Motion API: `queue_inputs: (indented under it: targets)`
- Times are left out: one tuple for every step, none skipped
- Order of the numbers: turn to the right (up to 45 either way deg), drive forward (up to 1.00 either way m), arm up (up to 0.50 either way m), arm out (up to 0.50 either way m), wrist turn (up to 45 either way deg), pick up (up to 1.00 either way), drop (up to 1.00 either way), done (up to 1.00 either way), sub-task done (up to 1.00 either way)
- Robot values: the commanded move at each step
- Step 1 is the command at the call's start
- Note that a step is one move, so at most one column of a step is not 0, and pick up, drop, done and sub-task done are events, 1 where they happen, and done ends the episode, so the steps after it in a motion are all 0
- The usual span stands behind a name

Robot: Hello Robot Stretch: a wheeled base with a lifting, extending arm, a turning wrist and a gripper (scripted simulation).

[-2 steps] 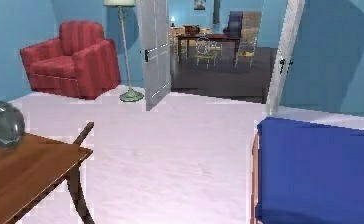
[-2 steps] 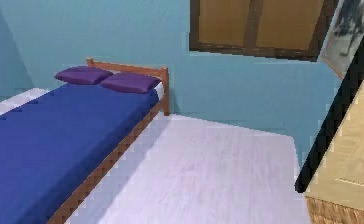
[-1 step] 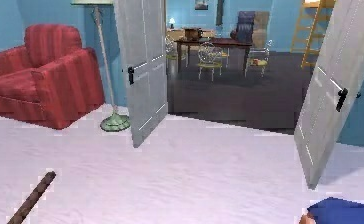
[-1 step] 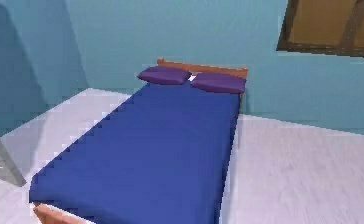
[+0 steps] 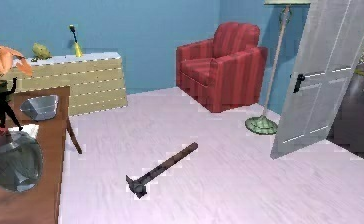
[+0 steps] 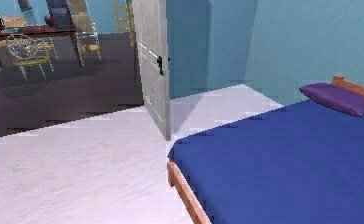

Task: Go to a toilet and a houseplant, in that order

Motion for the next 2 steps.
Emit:
queue_inputs:
  targets:
    - [0.0,0.3,0.0,0.0,0.0,0.0,0.0,0.0,0.0]
    - [-12.0,0.0,0.0,0.0,0.0,0.0,0.0,0.0,0.0]
